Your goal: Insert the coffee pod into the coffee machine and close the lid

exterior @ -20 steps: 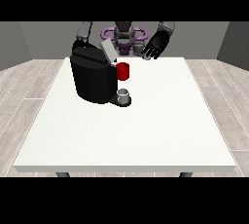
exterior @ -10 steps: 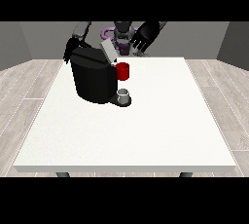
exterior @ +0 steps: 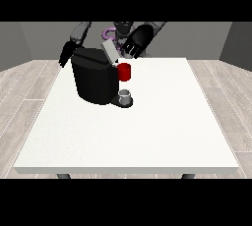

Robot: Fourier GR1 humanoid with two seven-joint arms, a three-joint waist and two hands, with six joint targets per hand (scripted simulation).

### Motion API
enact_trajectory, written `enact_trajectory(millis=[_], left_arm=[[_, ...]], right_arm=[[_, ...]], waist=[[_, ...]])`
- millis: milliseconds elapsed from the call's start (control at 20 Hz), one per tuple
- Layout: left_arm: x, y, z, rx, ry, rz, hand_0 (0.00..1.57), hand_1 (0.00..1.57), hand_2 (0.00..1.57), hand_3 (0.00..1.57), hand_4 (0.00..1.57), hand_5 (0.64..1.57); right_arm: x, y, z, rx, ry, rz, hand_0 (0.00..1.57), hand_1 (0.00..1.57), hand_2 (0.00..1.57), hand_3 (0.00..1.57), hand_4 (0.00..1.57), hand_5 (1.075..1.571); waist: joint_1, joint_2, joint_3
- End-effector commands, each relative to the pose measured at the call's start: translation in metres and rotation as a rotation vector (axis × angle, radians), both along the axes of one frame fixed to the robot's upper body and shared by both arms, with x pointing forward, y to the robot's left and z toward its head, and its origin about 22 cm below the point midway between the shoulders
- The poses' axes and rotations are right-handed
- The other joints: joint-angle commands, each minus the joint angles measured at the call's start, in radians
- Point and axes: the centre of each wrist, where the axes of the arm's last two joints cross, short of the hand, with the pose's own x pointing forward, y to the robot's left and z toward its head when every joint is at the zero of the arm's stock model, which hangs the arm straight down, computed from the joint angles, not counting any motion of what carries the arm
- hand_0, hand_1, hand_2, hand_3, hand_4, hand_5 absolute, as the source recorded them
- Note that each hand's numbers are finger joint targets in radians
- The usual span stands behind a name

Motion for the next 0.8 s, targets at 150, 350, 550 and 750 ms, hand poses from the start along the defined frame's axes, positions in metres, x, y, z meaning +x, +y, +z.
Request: enact_trajectory(millis=[150, 350, 550, 750], left_arm=[[0.002, -0.019, 0.025, 0.015, -0.026, -0.009, 1.20, 1.20, 1.29, 1.25, 0.49, 1.571], [0.003, -0.003, 0.003, 0.017, 0.008, 0.002, 1.17, 1.17, 1.24, 1.22, 0.46, 1.571], [0.003, 0.011, 0.006, 0.014, 0.013, 0.003, 1.26, 1.26, 1.29, 1.23, 0.43, 1.571], [0.005, -0.013, 0.023, -0.012, -0.046, -0.004, 1.21, 1.21, 1.25, 1.22, 0.43, 1.571]], right_arm=[[0.011, 0.004, 0.010, -0.012, -0.023, -0.009, 0.00, 0.00, 0.00, 0.00, 0.00, 1.571], [0.001, -0.004, 0.000, -0.007, -0.005, -0.021, 0.00, 0.00, 0.00, 0.00, 0.19, 1.571], [0.004, -0.003, 0.011, -0.013, -0.032, -0.013, 0.00, 0.00, 0.00, 0.00, 0.03, 1.571], [0.014, 0.017, 0.022, 0.005, -0.093, 0.000, 0.00, 0.00, 0.00, 0.00, 0.17, 1.571]], waist=[[-0.013, 0.059, 0.0003], [-0.008, 0.038, 0.0001], [-0.021, 0.050, -0.0002], [-0.026, 0.110, 0.0000]])
